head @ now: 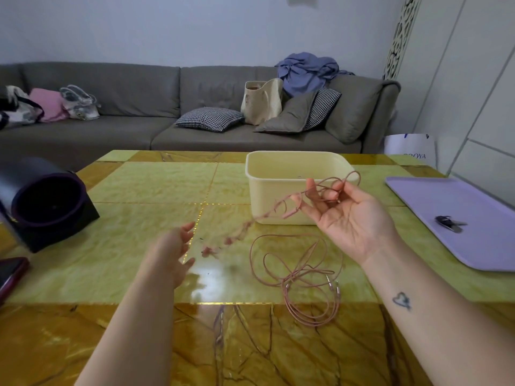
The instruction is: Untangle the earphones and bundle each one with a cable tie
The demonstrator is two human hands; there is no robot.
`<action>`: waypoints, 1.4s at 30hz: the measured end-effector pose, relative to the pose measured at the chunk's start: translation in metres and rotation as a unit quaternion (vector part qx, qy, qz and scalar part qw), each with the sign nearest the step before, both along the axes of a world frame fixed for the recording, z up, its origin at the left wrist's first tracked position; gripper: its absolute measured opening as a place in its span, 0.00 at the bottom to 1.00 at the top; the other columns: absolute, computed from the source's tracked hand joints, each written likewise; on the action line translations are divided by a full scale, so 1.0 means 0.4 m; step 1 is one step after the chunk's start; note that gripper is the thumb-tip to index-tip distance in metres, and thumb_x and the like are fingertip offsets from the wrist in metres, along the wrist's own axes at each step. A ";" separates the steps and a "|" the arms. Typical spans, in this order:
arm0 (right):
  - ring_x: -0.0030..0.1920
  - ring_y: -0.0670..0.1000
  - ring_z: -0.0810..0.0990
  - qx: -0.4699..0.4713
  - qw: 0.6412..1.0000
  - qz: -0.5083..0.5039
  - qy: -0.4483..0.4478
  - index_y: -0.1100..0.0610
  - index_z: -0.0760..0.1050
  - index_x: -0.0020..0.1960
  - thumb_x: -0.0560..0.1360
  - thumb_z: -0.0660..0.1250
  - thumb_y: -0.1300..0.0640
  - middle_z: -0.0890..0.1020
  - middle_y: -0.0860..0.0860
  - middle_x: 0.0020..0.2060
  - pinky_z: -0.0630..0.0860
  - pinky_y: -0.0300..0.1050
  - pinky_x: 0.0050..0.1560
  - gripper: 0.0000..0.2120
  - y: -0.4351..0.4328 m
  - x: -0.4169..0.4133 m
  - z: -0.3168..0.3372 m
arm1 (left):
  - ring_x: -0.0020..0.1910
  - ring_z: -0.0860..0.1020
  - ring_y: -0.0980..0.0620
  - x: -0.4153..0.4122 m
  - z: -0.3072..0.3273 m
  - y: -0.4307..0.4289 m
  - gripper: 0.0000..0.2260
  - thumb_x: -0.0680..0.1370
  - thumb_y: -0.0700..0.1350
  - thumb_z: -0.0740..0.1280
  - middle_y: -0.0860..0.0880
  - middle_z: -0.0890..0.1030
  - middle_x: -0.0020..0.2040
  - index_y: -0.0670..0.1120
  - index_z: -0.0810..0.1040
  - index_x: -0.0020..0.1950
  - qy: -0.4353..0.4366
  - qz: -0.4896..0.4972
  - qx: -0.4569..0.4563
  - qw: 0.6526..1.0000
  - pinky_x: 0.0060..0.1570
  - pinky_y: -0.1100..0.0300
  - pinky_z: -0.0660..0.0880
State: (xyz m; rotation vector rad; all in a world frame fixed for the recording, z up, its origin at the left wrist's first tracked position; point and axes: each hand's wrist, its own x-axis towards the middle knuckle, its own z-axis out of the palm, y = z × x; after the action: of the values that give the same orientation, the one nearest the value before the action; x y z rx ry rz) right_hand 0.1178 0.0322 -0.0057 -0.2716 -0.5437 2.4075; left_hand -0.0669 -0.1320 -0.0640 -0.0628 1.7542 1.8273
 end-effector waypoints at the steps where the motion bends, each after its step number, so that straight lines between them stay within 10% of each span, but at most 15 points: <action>1: 0.44 0.57 0.83 0.006 1.000 0.009 -0.003 0.58 0.68 0.37 0.82 0.53 0.54 0.67 0.51 0.27 0.76 0.70 0.48 0.17 -0.008 -0.003 0.003 | 0.52 0.72 0.49 0.004 0.000 0.007 0.17 0.77 0.38 0.57 0.50 0.74 0.50 0.49 0.78 0.60 0.105 -0.006 -0.090 0.990 0.60 0.54 0.68; 6: 0.48 0.58 0.82 0.046 0.997 0.053 -0.023 0.57 0.68 0.37 0.81 0.54 0.53 0.67 0.51 0.28 0.75 0.70 0.49 0.16 -0.054 -0.013 0.017 | 0.63 0.71 0.61 0.112 0.059 0.023 0.16 0.76 0.49 0.67 0.56 0.74 0.63 0.56 0.74 0.64 0.400 -0.154 -0.035 0.903 0.61 0.65 0.66; 8: 0.50 0.58 0.83 0.076 0.994 0.073 -0.033 0.57 0.68 0.38 0.81 0.53 0.54 0.67 0.51 0.28 0.76 0.67 0.50 0.15 -0.071 -0.016 0.015 | 0.57 0.72 0.72 0.174 0.078 0.041 0.22 0.75 0.49 0.69 0.62 0.74 0.61 0.56 0.70 0.68 0.430 -0.275 0.015 0.860 0.52 0.78 0.65; 11: 0.52 0.58 0.83 0.122 0.987 0.086 -0.055 0.57 0.68 0.39 0.81 0.52 0.54 0.68 0.51 0.27 0.76 0.62 0.54 0.15 -0.078 -0.017 0.019 | 0.50 0.77 0.68 0.211 0.060 0.065 0.15 0.76 0.46 0.69 0.57 0.81 0.51 0.52 0.74 0.62 0.444 -0.308 0.044 0.840 0.50 0.71 0.71; 14: 0.49 0.57 0.83 0.158 0.981 0.058 -0.094 0.57 0.68 0.37 0.81 0.53 0.56 0.67 0.50 0.26 0.77 0.56 0.53 0.15 -0.056 -0.009 0.030 | 0.35 0.76 0.62 0.195 0.062 0.066 0.08 0.80 0.42 0.61 0.55 0.80 0.36 0.50 0.79 0.53 0.415 -0.222 0.054 0.881 0.38 0.68 0.73; 21: 0.42 0.55 0.83 0.148 0.969 -0.049 -0.190 0.56 0.66 0.36 0.81 0.55 0.57 0.66 0.49 0.24 0.81 0.50 0.44 0.15 0.013 0.000 -0.010 | 0.36 0.78 0.52 0.098 0.095 0.012 0.12 0.81 0.35 0.54 0.47 0.80 0.36 0.44 0.75 0.46 0.214 0.029 0.146 0.965 0.41 0.60 0.77; 28: 0.38 0.53 0.79 0.146 0.919 -0.118 -0.346 0.56 0.66 0.37 0.81 0.55 0.58 0.66 0.49 0.25 0.76 0.53 0.48 0.14 0.099 0.024 -0.081 | 0.21 0.62 0.56 0.004 0.108 -0.073 0.13 0.78 0.38 0.52 0.53 0.63 0.23 0.46 0.70 0.37 -0.022 0.171 0.311 0.935 0.35 0.65 0.70; 31: 0.39 0.52 0.77 0.256 0.846 -0.144 -0.445 0.57 0.68 0.37 0.81 0.56 0.58 0.69 0.51 0.28 0.76 0.50 0.46 0.14 0.113 0.021 -0.110 | 0.21 0.59 0.55 -0.001 0.106 -0.096 0.15 0.79 0.41 0.51 0.53 0.61 0.24 0.48 0.65 0.32 -0.060 0.180 0.360 0.913 0.32 0.65 0.65; 35: 0.38 0.56 0.74 0.523 0.598 -0.139 -0.591 0.58 0.72 0.39 0.80 0.57 0.54 0.75 0.53 0.33 0.68 0.45 0.35 0.14 0.119 0.029 -0.166 | 0.27 0.70 0.54 -0.011 0.101 -0.098 0.16 0.78 0.41 0.51 0.53 0.67 0.25 0.48 0.66 0.30 -0.057 0.209 0.375 0.901 0.45 0.60 0.73; 39: 0.37 0.58 0.74 0.582 0.455 -0.145 -0.658 0.54 0.70 0.36 0.79 0.58 0.54 0.77 0.54 0.32 0.63 0.44 0.31 0.13 0.124 0.037 -0.195 | 0.54 0.78 0.49 -0.019 0.099 -0.098 0.15 0.81 0.45 0.53 0.50 0.79 0.54 0.49 0.76 0.41 -0.022 0.234 0.400 0.886 0.55 0.49 0.74; 42: 0.41 0.57 0.75 0.628 0.355 -0.162 -0.673 0.53 0.77 0.41 0.78 0.59 0.54 0.81 0.54 0.38 0.66 0.43 0.35 0.11 0.120 0.043 -0.201 | 0.55 0.79 0.47 -0.031 0.095 -0.096 0.12 0.82 0.47 0.53 0.49 0.79 0.59 0.51 0.76 0.51 -0.022 0.228 0.428 0.874 0.56 0.45 0.74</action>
State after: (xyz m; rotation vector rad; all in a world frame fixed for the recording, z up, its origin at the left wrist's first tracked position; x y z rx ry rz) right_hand 0.1349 0.0803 -0.0859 -1.3642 -2.3908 0.2078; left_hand -0.0795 -0.1702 -0.0261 -0.1679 0.7885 2.7671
